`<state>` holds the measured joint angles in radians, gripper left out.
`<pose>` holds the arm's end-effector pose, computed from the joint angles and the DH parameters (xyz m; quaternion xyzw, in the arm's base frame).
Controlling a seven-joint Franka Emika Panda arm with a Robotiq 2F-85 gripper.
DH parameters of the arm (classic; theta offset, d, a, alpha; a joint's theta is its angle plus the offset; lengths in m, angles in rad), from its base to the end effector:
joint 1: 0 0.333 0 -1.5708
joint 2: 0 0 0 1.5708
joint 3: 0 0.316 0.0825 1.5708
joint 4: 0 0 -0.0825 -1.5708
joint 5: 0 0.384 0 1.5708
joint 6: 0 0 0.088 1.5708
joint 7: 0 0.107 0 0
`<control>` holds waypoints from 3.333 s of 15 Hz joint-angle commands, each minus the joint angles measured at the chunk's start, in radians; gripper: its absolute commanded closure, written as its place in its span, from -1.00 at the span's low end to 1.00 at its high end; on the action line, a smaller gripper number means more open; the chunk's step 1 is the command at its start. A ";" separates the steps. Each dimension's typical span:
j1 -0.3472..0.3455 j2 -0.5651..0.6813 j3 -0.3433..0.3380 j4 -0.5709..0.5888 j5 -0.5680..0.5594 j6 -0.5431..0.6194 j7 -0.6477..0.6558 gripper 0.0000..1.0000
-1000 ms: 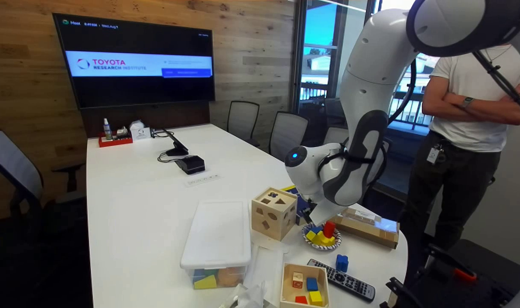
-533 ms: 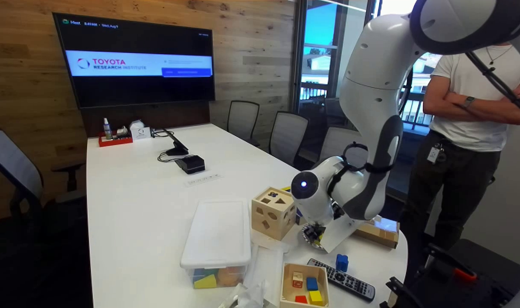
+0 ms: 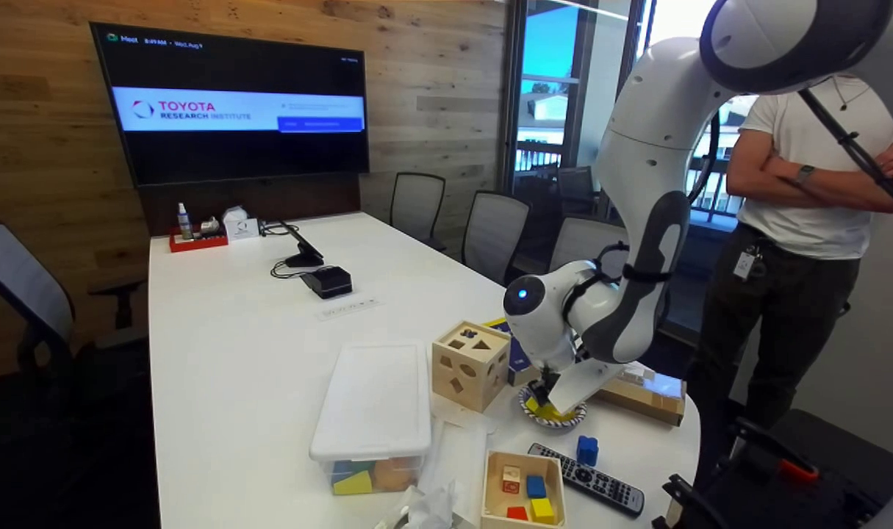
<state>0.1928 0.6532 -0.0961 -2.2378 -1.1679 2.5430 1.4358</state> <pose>0.4697 0.0498 0.0507 0.9489 -0.1061 0.0634 0.2903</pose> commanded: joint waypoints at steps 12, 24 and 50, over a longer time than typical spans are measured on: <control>-0.023 0.106 0.060 0.163 0.110 -0.127 -0.041 -1.00; 0.003 0.151 0.052 0.239 0.150 -0.188 -0.023 -1.00; 0.039 0.312 0.030 0.462 0.345 -0.288 -0.121 -1.00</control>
<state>0.2150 0.9621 -0.0485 -1.7789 -0.8420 2.2486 1.3249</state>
